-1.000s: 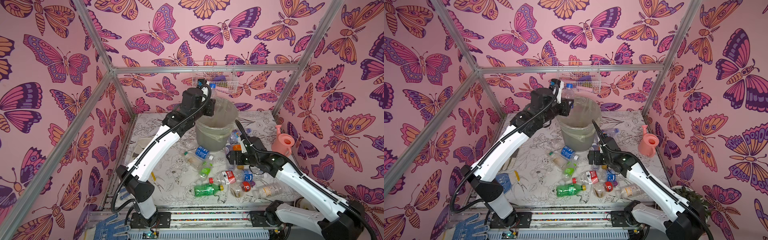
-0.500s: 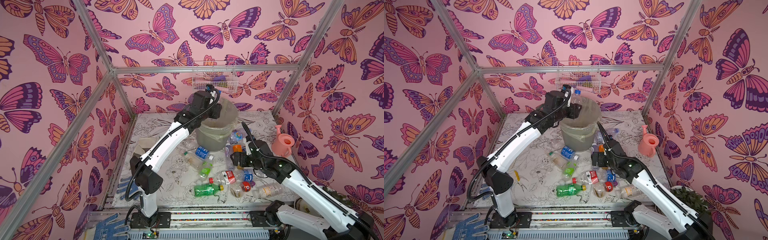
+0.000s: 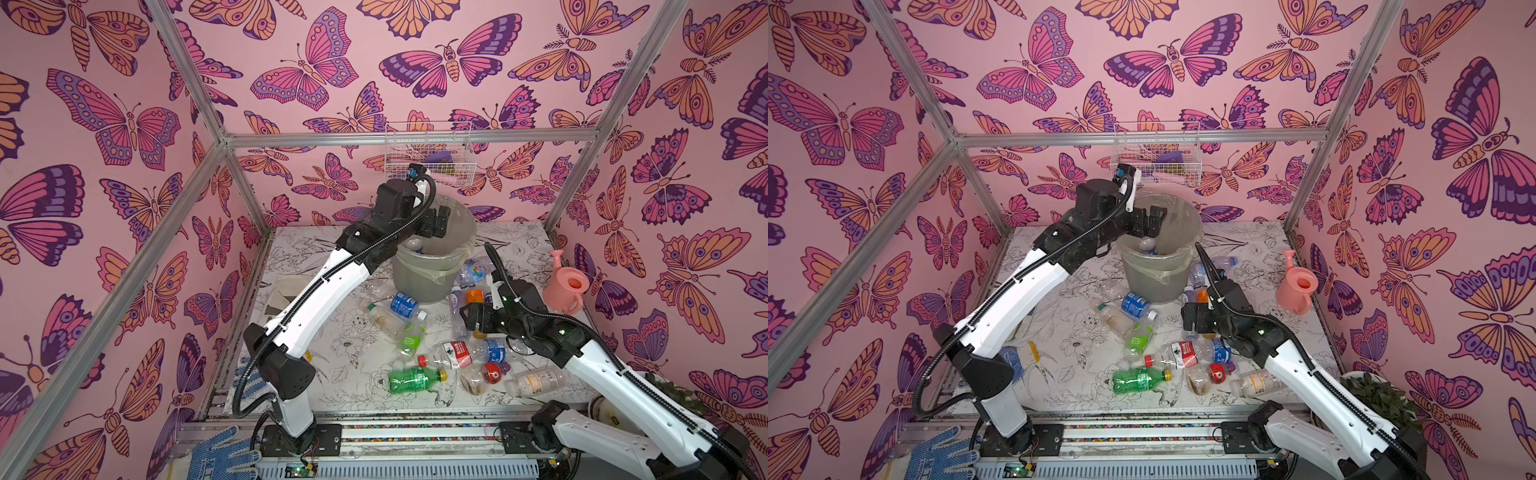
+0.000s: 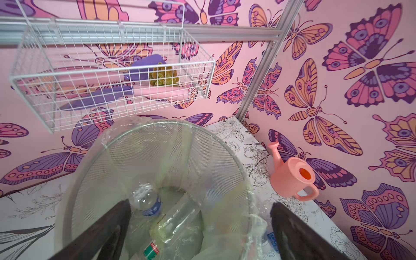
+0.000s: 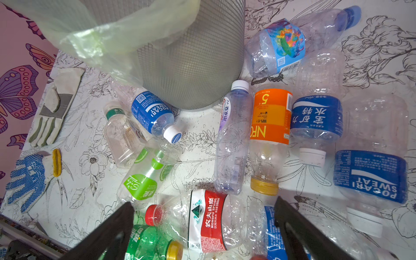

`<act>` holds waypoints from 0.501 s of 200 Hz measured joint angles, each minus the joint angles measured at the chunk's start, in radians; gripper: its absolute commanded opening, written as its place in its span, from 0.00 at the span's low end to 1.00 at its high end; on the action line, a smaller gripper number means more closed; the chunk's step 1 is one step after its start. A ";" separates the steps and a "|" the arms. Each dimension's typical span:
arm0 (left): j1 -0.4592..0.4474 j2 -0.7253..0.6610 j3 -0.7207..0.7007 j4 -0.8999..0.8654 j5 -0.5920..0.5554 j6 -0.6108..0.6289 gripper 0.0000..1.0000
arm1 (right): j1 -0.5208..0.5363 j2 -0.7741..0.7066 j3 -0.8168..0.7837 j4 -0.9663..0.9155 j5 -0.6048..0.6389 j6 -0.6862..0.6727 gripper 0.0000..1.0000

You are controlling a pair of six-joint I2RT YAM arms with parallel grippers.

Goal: Throw the plastic bottles in the bin
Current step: Throw the plastic bottle into the trash bin.

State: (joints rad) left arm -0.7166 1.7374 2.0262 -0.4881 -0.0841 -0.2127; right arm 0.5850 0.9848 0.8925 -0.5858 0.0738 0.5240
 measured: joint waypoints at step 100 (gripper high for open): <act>-0.015 -0.242 -0.368 0.097 -0.085 -0.005 1.00 | 0.000 0.018 0.000 0.000 0.023 -0.001 1.00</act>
State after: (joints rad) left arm -0.7319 1.4956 1.6581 -0.3908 -0.1692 -0.2180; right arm 0.5846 1.0031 0.8925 -0.5858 0.0967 0.5232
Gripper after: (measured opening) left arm 0.997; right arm 0.996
